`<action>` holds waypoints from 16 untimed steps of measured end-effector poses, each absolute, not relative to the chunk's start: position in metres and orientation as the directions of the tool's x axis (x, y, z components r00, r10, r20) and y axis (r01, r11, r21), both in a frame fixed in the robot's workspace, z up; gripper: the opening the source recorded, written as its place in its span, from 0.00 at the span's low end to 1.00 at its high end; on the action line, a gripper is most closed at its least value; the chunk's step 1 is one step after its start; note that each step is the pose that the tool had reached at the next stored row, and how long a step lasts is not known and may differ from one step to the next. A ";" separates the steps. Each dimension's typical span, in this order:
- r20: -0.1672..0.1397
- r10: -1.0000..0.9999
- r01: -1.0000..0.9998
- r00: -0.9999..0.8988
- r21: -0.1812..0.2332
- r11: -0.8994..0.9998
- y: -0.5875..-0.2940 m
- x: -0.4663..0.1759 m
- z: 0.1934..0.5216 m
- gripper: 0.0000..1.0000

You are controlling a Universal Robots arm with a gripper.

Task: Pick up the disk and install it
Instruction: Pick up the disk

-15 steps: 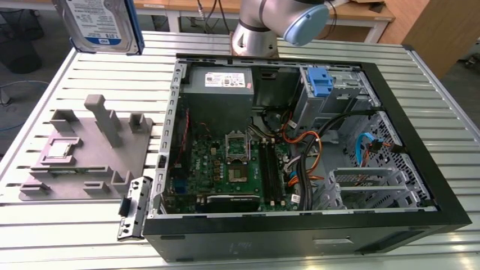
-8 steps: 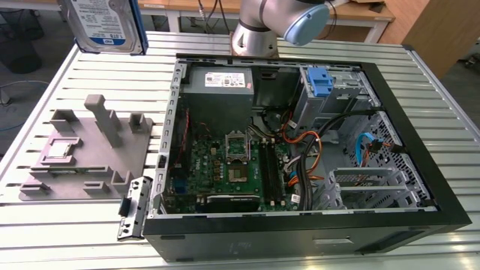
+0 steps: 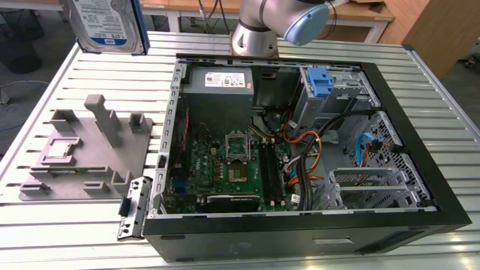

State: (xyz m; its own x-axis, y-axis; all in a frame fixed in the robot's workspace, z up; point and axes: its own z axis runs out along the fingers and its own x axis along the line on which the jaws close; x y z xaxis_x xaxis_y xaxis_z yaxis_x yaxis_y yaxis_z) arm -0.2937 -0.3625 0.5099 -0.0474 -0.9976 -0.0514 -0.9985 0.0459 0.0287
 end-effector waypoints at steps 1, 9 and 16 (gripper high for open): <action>-0.051 -0.998 -0.999 -0.047 0.029 0.046 -0.362 -0.293 0.510 0.35; -0.051 -0.998 -0.999 -0.047 0.029 0.046 -0.362 -0.289 0.510 0.35; -0.051 -0.998 -0.999 -0.047 0.029 0.046 -0.362 -0.287 0.510 0.35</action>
State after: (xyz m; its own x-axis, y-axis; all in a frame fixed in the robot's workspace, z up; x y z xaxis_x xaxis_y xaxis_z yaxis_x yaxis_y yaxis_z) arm -0.2874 -0.3625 0.5099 -0.0473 -0.9976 -0.0514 -0.9985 0.0459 0.0287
